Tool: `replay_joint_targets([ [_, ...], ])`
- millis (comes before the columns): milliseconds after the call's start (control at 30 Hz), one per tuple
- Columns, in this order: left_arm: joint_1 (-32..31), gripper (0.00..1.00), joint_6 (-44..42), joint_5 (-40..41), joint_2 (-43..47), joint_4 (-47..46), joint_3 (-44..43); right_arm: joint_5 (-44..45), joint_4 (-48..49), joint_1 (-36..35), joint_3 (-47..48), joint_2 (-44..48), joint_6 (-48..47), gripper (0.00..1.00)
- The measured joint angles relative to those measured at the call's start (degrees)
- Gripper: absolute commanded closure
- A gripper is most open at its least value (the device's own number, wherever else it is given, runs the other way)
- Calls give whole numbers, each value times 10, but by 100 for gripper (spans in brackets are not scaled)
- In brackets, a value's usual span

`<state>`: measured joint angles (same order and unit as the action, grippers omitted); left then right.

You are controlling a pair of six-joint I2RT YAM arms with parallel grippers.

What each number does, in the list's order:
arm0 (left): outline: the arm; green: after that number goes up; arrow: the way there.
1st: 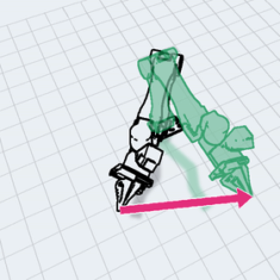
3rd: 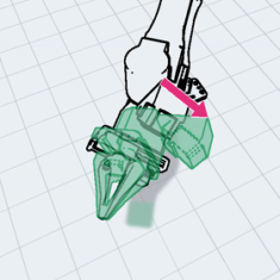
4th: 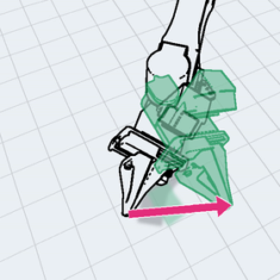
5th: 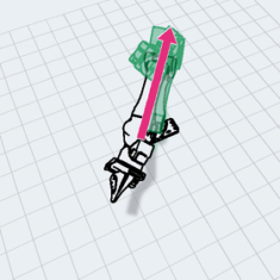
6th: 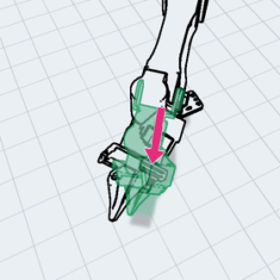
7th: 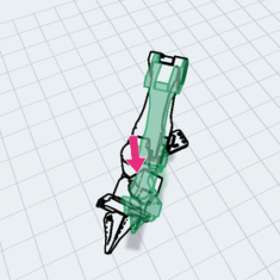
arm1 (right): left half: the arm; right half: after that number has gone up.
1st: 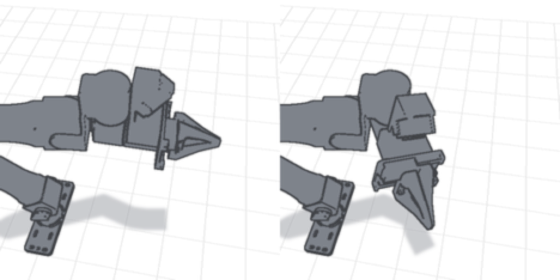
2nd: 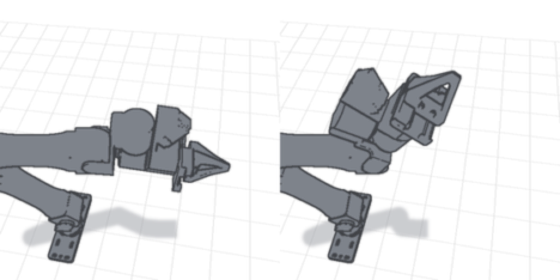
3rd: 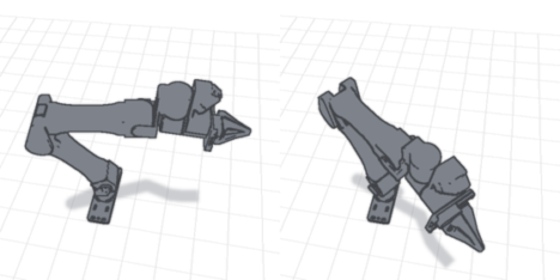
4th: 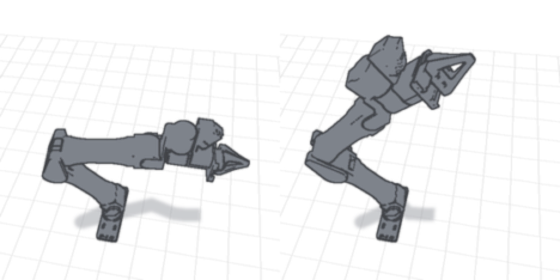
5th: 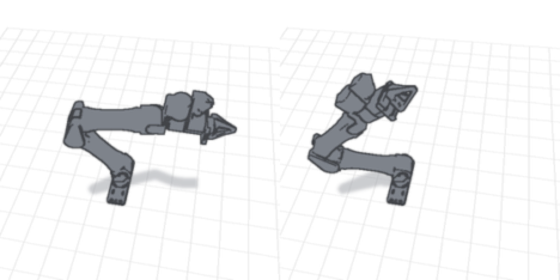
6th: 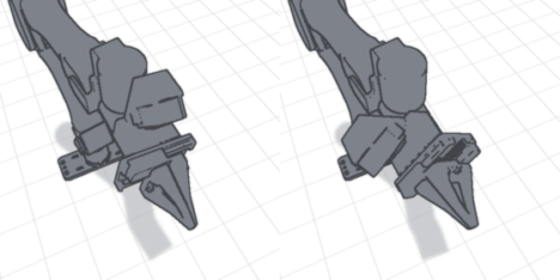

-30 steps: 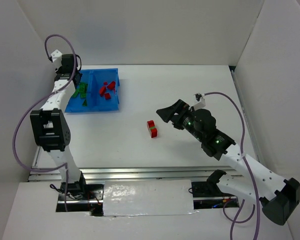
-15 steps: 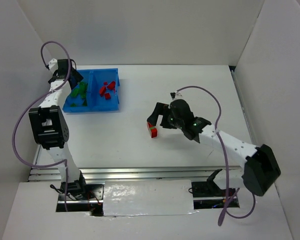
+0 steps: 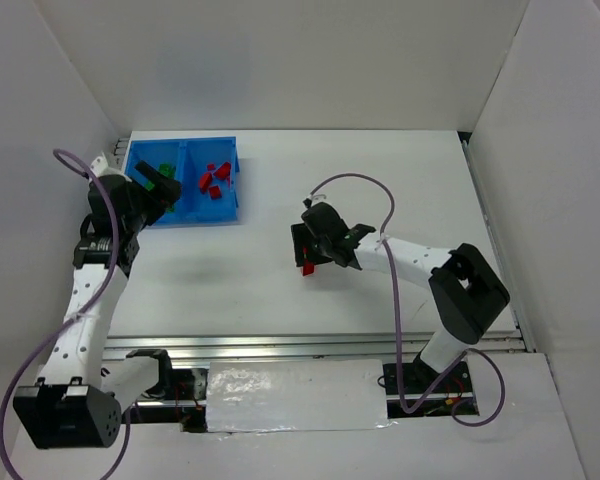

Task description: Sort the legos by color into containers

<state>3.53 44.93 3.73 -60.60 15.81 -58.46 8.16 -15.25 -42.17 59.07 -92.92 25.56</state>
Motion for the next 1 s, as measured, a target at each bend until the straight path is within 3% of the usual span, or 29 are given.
replay_joint_targets([
  [167,-4,0,-30,-56,39,21,70,5,1,-13,1,-28,-20,37],
  [400,-4,1,-75,-100,81,49,88,32,3,-34,19,-89,-34,65],
  [567,-4,0,-88,-144,78,33,103,50,25,-41,35,-109,-37,70],
  [633,-4,0,-88,-160,76,28,116,56,39,-43,29,-108,-39,82],
  [667,-5,1,-88,-168,76,24,124,57,51,-43,23,-105,-41,88],
  [833,-11,0,-88,-223,78,-5,165,26,74,-43,-29,-53,-49,96],
  [1000,-49,0,-85,-313,70,-60,195,-112,78,-43,-58,66,-59,100],
])
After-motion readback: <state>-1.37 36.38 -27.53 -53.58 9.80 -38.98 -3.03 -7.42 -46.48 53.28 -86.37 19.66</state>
